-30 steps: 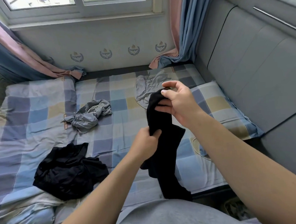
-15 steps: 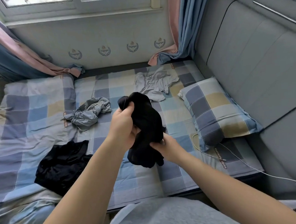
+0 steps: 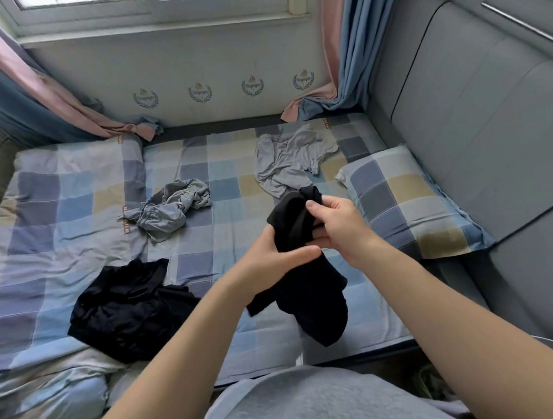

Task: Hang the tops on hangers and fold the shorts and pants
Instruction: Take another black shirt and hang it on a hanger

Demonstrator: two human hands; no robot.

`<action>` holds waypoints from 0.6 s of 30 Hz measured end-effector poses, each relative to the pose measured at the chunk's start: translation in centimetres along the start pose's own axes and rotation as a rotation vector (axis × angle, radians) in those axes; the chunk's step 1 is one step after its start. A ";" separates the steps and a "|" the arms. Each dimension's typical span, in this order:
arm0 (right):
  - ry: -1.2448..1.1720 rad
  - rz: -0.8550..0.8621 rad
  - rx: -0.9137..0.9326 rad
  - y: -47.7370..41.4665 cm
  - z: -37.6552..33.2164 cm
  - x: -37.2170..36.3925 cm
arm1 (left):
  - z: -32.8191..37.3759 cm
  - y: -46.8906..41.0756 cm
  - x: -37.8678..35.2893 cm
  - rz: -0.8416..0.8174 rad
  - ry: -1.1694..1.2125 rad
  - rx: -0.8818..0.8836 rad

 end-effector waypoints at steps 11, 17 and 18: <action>0.441 -0.085 0.127 0.4 3.3 1.8 | -1.8 -0.3 2.0 0.349 0.343 0.104; 0.507 -0.305 -0.139 0.8 10.2 1.0 | -2.6 0.4 3.3 0.451 0.547 0.299; 0.477 -0.285 -0.096 0.7 10.0 0.6 | -2.8 0.6 3.2 0.446 0.557 0.351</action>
Point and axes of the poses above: each hand's wrist, its own y-axis away from the middle knuckle, its own x-axis out of the back of the hand, z = x × y, the point moved 6 cm from there along -y, towards the middle knuckle, and after that the axes turned 11 degrees about -x, right-handed, at the moved point
